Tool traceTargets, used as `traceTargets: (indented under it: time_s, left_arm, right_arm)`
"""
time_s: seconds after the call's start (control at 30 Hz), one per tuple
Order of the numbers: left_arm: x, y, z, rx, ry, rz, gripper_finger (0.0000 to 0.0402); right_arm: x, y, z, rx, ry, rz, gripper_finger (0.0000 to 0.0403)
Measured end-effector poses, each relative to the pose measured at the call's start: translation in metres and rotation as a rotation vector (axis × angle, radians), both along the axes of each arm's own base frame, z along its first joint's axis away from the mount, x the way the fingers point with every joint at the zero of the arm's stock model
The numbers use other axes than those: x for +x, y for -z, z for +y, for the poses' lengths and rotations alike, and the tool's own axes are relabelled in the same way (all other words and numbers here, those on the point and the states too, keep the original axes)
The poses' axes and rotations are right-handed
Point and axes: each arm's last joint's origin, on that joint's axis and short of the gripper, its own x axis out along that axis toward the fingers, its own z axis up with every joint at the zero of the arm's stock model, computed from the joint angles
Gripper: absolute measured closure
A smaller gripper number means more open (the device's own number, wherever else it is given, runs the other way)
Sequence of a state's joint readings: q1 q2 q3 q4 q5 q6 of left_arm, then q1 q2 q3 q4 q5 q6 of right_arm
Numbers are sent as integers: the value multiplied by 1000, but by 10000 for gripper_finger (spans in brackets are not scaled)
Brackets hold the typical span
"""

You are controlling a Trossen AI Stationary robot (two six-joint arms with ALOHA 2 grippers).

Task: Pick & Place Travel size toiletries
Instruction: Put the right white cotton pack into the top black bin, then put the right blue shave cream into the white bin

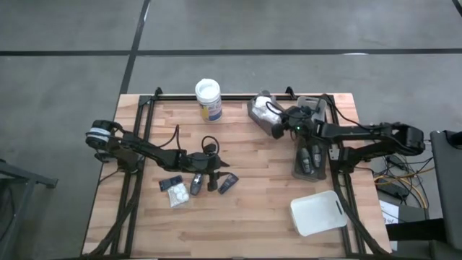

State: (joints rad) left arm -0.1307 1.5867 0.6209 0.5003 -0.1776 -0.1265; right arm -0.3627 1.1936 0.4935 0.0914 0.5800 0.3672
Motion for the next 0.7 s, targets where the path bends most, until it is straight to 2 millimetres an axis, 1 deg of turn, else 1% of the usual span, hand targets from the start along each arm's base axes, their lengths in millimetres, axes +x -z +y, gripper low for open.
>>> traceTargets:
  time_s: [0.27,0.37,0.5,0.7]
  left_arm:
    - [0,0,0,19,9,1,257]
    - [0,0,0,22,11,2,257]
    - [-1,1,0,22,11,8,257]
    - [-1,2,0,23,10,19,257]
  right_arm:
    - [2,4,-1,8,2,19,394]
    - [1,4,-1,9,2,23,387]
    - [1,4,-1,9,1,22,355]
    - [2,4,-1,16,-9,19,281]
